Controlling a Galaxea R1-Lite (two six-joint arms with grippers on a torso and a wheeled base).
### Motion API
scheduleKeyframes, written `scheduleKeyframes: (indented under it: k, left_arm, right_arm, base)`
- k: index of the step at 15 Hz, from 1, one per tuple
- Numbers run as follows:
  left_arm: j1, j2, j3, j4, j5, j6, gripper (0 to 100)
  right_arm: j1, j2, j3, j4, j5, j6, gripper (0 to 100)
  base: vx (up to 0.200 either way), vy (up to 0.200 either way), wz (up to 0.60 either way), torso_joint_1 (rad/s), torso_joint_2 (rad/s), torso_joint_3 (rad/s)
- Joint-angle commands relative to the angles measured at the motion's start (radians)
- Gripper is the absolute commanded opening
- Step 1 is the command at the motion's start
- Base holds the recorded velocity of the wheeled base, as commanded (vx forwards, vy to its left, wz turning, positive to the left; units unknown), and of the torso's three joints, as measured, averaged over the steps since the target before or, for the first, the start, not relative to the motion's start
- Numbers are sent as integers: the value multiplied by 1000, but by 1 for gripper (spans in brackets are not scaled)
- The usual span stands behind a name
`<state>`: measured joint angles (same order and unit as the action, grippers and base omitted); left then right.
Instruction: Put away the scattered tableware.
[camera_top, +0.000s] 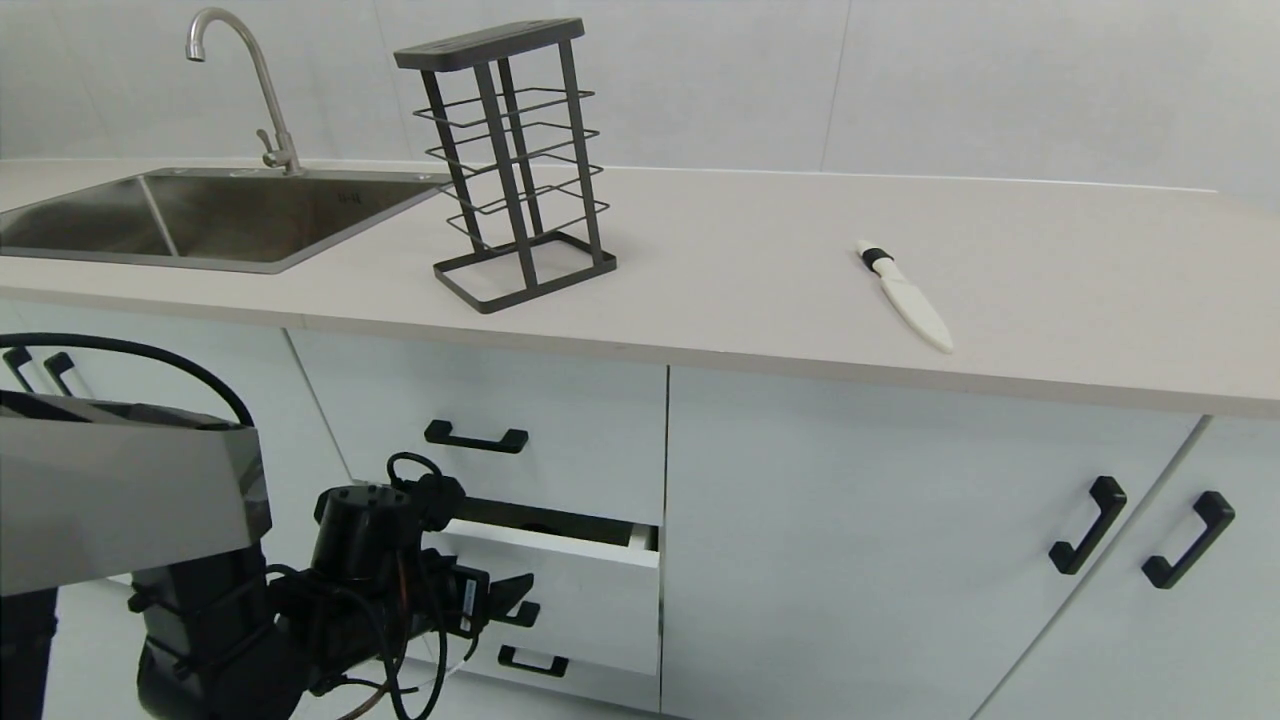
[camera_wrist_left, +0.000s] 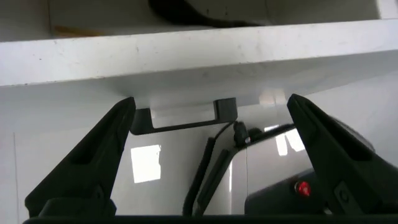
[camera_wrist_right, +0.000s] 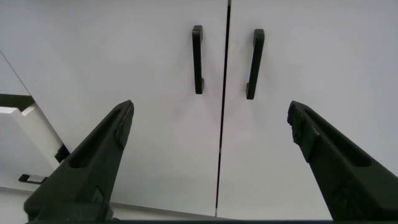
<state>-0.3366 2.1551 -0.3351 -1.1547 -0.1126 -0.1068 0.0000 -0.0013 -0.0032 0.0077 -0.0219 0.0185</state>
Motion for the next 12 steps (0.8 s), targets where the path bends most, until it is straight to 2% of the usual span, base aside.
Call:
scheduleKeyframes:
  k: [1, 7, 10, 11, 12]
  left_arm:
    - [4, 38, -39, -20, 1, -4, 100]
    - [1, 120, -65, -166, 2, -10, 100]
    - [-15, 61, 44, -221, 2, -7, 100]
    - [-15, 61, 44, -221, 2, -7, 100]
    - [-58, -87, 159, -221, 4, -7, 100]
  right_arm:
    - [0, 1, 0, 0, 0, 0, 100]
    - [0, 1, 0, 0, 0, 0, 100]
    - [0, 1, 0, 0, 0, 0, 100]
    - [0, 1, 0, 0, 0, 0, 100]
    - [0, 1, 0, 0, -1, 0, 100]
  base:
    - [0, 0, 0, 0, 0, 0]
    - [0, 0, 0, 0, 0, 0]
    - [0, 0, 0, 0, 0, 0]
    - [0, 0, 0, 0, 0, 0]
    - [0, 0, 0, 0, 0, 0]
